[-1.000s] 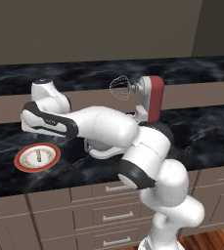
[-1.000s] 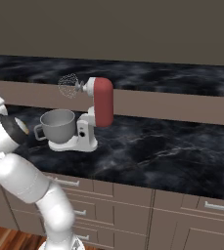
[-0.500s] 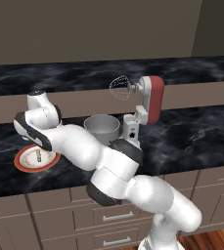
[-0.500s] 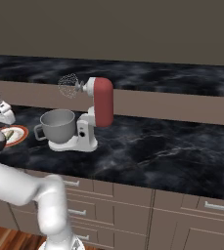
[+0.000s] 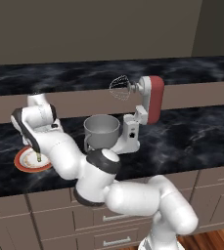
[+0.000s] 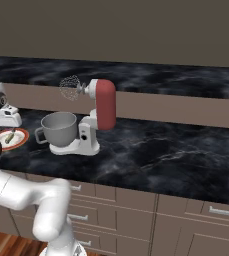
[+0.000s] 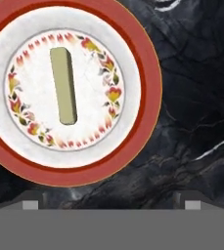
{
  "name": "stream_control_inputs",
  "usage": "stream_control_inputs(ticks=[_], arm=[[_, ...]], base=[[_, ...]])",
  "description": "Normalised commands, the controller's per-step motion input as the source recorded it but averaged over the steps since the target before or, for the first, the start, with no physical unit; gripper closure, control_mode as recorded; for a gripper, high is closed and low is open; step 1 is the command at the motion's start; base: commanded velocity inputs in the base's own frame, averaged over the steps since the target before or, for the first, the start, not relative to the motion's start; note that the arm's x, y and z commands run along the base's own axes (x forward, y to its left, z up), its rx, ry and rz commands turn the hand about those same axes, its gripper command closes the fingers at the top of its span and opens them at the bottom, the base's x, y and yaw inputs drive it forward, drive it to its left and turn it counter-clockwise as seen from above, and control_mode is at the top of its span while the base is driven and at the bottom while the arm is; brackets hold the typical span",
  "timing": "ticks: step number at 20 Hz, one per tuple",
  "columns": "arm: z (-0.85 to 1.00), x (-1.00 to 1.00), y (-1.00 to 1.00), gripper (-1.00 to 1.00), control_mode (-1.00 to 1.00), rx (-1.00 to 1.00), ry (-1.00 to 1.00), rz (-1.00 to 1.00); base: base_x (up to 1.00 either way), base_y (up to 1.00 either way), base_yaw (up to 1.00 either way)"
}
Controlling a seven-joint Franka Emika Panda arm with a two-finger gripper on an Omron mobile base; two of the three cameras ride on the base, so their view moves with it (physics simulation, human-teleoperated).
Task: Add butter and sugar cubes to the stand mixer bowl and then turn on the stand mixer to begin making frosting.
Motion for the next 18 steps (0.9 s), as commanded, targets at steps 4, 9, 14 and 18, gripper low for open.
stream_control_inputs(ticks=[4, 9, 14, 18], arm=[[-0.27, 0.03, 0.23, -1.00, -1.00, 0.00, 0.01, 0.26], [-0.22, 0.01, 0.28, -1.00, -1.00, 0.00, 0.02, 0.15], [-0.33, 0.05, 0.02, -1.00, -1.00, 0.00, 0.01, 0.09], [-0.36, 0.01, 0.00, -1.00, -1.00, 0.02, 0.00, 0.10]], base=[[0.00, 0.00, 0.00], [0.00, 0.00, 0.00], [0.00, 0.00, 0.00], [0.00, 0.00, 0.00]])
